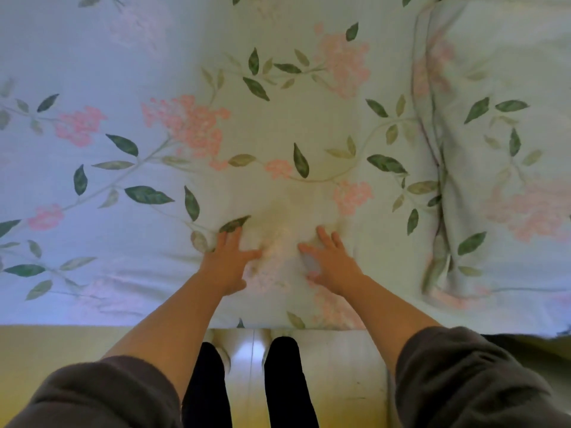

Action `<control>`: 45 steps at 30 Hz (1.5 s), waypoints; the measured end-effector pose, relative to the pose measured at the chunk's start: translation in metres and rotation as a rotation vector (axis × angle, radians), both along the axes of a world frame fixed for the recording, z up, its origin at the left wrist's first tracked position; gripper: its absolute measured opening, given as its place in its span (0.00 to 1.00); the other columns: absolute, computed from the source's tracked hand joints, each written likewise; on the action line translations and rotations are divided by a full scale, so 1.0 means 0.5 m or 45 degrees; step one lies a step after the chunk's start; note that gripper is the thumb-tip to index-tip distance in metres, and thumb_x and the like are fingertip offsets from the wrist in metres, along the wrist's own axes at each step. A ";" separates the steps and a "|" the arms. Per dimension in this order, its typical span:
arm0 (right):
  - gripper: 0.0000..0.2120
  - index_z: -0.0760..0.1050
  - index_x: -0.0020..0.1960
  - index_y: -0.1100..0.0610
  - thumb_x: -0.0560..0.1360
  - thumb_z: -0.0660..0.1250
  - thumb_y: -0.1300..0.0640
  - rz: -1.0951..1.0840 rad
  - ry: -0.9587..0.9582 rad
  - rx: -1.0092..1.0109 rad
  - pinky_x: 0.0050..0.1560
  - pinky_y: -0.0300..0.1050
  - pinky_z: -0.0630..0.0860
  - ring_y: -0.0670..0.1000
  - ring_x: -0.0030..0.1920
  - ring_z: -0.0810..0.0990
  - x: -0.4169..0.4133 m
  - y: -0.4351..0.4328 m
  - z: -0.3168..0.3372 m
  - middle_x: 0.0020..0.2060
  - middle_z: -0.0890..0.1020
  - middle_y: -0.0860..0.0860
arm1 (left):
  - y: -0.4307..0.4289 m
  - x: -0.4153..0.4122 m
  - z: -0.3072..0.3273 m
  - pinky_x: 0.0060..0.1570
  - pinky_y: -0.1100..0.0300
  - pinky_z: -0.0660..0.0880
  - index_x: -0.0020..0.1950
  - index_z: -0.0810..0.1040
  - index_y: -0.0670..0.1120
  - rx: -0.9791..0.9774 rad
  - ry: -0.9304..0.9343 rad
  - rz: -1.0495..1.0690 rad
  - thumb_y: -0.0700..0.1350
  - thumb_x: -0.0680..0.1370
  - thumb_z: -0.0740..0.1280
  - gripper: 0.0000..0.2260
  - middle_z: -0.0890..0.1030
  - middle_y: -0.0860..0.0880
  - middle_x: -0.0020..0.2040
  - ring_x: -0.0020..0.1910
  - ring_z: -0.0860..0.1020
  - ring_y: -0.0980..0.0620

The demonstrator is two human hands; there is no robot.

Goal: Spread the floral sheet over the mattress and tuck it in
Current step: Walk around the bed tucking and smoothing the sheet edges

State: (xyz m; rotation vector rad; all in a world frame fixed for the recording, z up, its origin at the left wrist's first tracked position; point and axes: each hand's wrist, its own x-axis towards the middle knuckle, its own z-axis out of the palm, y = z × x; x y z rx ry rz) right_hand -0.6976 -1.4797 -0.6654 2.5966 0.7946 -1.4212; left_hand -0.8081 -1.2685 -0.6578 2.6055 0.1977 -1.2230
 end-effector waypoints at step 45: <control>0.05 0.75 0.44 0.57 0.77 0.67 0.58 -2.272 0.432 0.103 0.33 0.40 0.69 0.48 0.36 0.76 -0.258 -0.245 -0.006 0.39 0.80 0.52 | -0.225 -0.224 -0.047 0.42 0.57 0.74 0.44 0.75 0.43 -0.618 0.285 2.188 0.45 0.79 0.65 0.07 0.81 0.45 0.42 0.38 0.80 0.51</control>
